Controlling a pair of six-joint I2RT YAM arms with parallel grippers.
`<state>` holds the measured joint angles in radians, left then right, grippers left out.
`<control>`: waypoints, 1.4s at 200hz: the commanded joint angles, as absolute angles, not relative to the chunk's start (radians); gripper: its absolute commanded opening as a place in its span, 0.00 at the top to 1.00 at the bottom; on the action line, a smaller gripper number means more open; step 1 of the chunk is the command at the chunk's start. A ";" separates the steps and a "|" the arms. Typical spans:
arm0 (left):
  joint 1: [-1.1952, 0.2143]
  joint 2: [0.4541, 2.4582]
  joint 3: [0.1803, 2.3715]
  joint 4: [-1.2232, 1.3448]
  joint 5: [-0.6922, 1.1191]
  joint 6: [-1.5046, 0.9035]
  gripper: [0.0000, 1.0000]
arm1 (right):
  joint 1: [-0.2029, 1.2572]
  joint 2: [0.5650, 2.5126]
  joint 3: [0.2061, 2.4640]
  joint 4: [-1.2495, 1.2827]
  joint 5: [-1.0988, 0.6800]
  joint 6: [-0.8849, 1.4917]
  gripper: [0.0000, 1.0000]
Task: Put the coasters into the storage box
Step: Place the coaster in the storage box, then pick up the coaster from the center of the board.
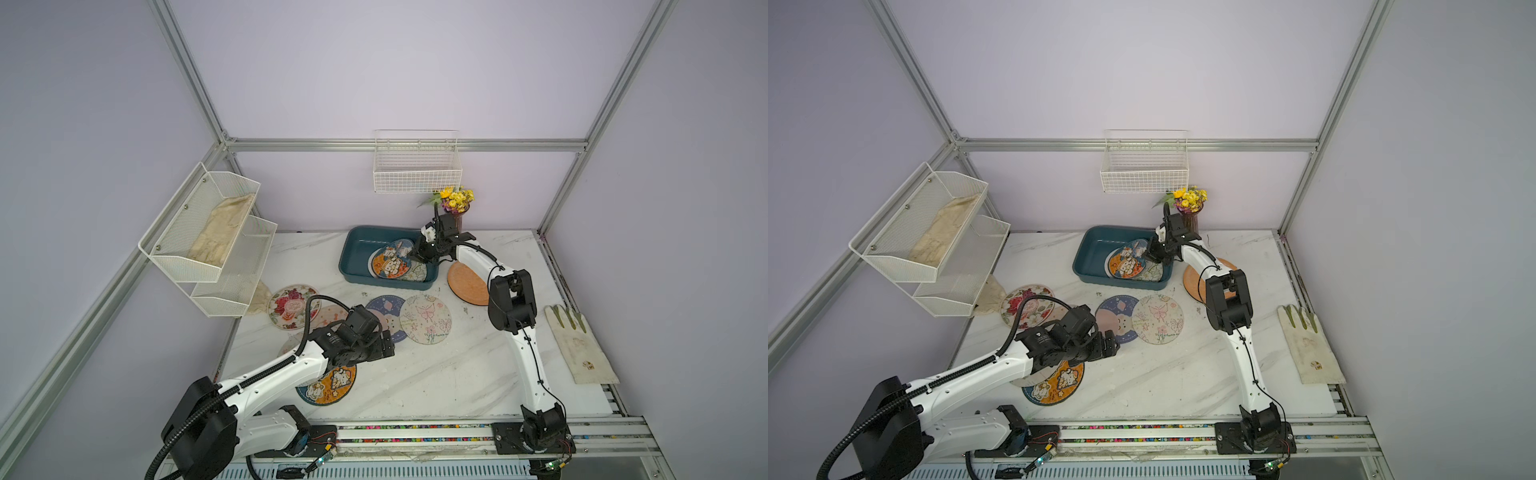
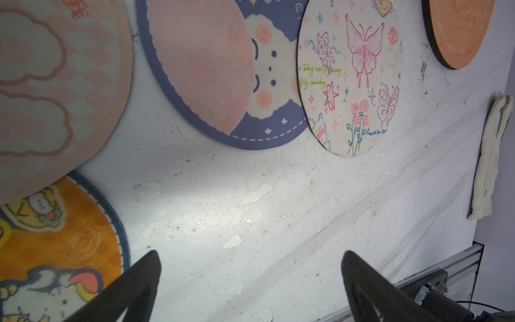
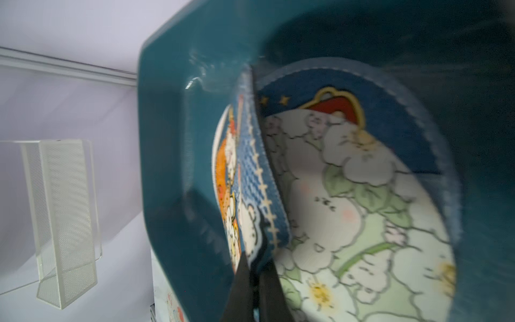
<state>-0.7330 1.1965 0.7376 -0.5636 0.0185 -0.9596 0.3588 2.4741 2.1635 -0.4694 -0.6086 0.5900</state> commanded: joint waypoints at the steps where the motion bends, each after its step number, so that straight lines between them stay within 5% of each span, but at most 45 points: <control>1: -0.727 1.188 0.715 -0.558 -0.006 -0.973 0.00 | 0.349 2.435 2.171 -0.519 -0.562 0.557 1.00; 31: -0.727 1.219 0.745 -0.562 -0.008 -0.961 0.00 | 0.348 2.407 2.205 -0.626 -0.455 0.485 0.64; 78: -0.727 1.293 0.820 -0.559 -0.016 -0.923 0.00 | 0.348 2.312 2.150 -0.705 -0.404 0.399 0.44; 184: -0.726 1.549 1.061 -0.441 0.011 -0.804 0.00 | 0.303 1.947 1.672 -0.678 -0.489 0.296 0.37; 280: -0.683 1.799 1.264 -0.355 0.062 -0.707 0.12 | 0.273 1.827 1.275 -0.618 -0.486 0.206 0.39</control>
<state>-0.7040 1.7676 1.1419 -0.4065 0.0334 -0.7547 0.2729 1.8576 1.3140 -0.6456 -0.4908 0.2512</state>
